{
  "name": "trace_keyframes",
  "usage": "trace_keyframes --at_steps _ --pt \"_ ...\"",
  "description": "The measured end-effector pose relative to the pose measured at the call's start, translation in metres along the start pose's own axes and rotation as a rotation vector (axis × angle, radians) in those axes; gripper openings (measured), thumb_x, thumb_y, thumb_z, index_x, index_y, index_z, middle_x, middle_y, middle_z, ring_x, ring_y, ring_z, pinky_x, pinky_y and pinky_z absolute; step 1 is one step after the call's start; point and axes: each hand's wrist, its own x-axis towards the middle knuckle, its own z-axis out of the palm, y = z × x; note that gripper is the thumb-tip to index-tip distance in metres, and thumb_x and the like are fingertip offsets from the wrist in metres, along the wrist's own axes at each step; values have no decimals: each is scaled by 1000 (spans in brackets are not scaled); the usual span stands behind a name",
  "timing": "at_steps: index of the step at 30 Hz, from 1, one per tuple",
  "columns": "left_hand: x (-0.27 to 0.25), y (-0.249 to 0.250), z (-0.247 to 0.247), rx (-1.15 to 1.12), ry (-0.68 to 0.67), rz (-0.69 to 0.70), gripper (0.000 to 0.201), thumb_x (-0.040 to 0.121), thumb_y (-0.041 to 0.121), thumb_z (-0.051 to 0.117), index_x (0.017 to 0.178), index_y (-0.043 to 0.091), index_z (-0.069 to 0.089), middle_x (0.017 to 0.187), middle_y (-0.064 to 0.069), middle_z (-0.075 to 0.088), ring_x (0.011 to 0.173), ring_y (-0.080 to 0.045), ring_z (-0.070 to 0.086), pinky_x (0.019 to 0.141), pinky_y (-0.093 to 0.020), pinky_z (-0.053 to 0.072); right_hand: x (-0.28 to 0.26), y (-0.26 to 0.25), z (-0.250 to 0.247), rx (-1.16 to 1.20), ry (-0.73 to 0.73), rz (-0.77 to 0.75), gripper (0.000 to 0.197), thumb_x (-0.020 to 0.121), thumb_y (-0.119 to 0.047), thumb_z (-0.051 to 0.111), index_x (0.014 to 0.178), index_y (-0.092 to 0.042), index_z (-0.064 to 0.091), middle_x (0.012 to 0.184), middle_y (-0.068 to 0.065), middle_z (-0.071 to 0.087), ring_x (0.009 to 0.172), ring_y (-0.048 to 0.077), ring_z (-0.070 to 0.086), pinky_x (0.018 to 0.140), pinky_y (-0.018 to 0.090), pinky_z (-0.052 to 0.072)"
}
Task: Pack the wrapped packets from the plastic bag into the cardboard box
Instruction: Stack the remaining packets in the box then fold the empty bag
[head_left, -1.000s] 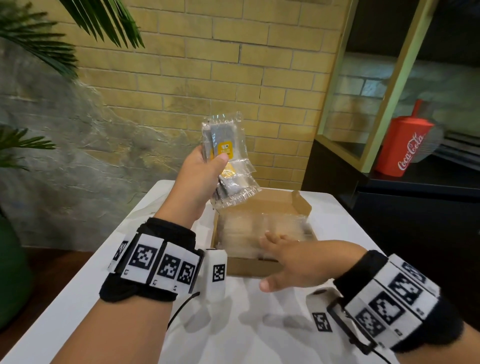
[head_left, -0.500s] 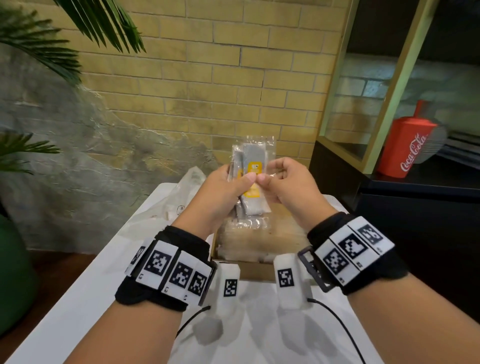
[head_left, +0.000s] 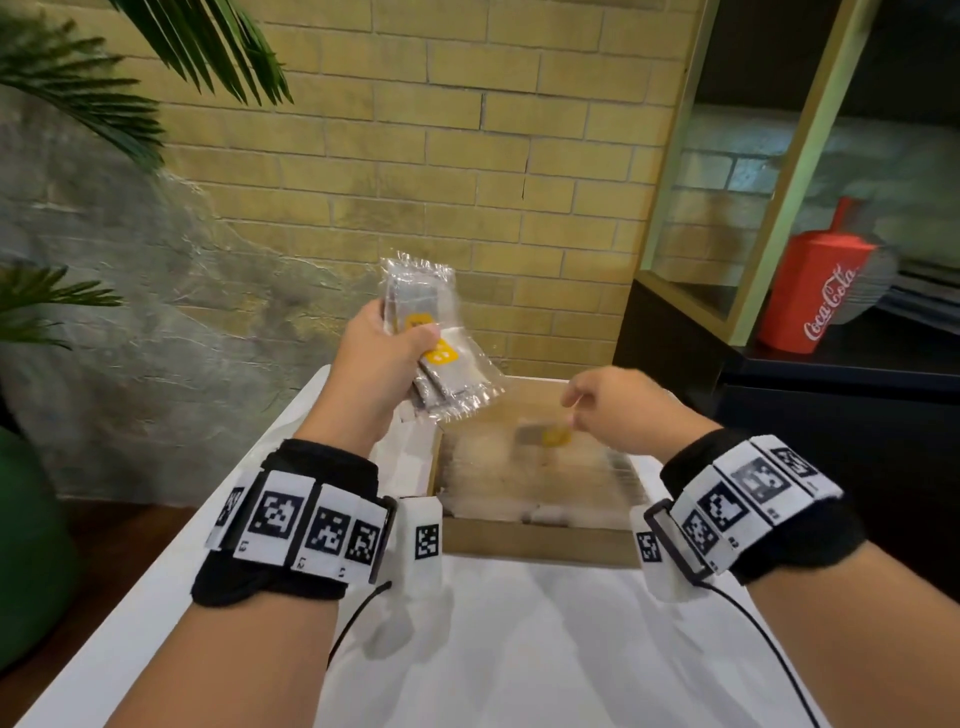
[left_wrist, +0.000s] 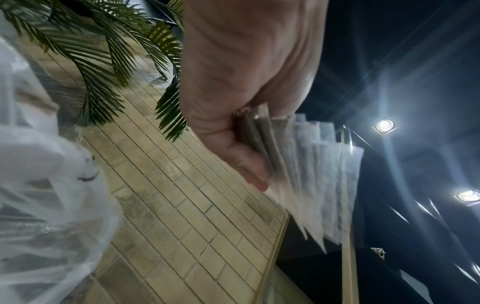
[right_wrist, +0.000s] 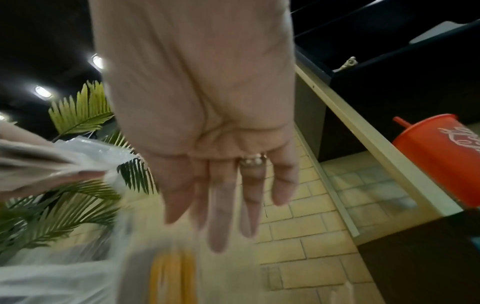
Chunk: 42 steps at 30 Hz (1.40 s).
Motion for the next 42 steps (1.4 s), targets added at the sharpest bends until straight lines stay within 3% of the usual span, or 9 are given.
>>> trace_keyframes --at_steps 9,14,18,21,23,28,31,35,42 --pt "-8 3 8 35 -60 31 23 88 5 57 86 28 57 85 3 65 78 -17 62 81 -41 51 -11 0 14 -50 -118 -54 41 93 -21 53 134 -22 48 137 5 50 129 24 41 106 35 35" --pt "-8 2 9 57 -78 42 24 87 5 58 85 29 57 83 6 63 78 -14 60 83 -38 49 -32 -5 26 -219 -478 -208 77 91 -57 38 150 -24 1 158 -6 -9 146 19 -7 118 47 1" --pt "-9 0 12 66 -96 37 22 87 6 58 87 28 58 86 5 64 82 -15 61 83 -36 49 -34 -4 44 -261 -509 -190 87 88 -65 35 149 -24 -12 154 -10 -25 144 16 -18 114 48 -7" --pt "-11 -1 13 82 -106 31 21 87 7 59 88 28 59 87 3 65 85 -18 61 86 -38 49 -26 -2 39 -172 -482 -203 98 83 -60 52 149 -24 -10 158 -6 -13 146 17 -10 117 44 3" --pt "-11 -2 13 75 -96 27 22 88 7 59 87 29 58 87 3 65 84 -18 62 84 -37 50 -19 -3 28 11 -381 -216 93 83 -42 65 150 -27 3 157 -3 17 142 16 19 114 32 23" --pt "-12 -4 15 47 -82 15 22 87 6 59 87 27 57 89 -1 66 86 -21 64 81 -40 52 -3 -25 -4 718 -14 -125 52 89 -1 47 137 -21 44 126 -5 57 102 7 54 82 22 46" --pt "-14 -5 20 45 -90 33 21 86 5 61 88 26 59 88 -1 66 85 -22 64 83 -42 52 -3 -40 2 829 -55 -147 68 78 -28 72 138 -22 41 99 -2 55 83 9 54 69 23 48" --pt "-15 -6 22 21 -95 25 12 88 15 62 90 26 60 94 -2 69 92 -23 66 85 -44 53 1 -46 12 813 52 -139 86 68 -16 81 140 -20 36 87 8 51 79 16 55 67 23 50" --pt "-13 -6 21 -6 -133 5 11 90 17 59 94 27 58 98 -1 68 93 -20 66 82 -40 54 -1 -35 -9 825 144 -108 41 80 -3 69 119 -7 55 85 15 67 66 10 63 56 13 52"
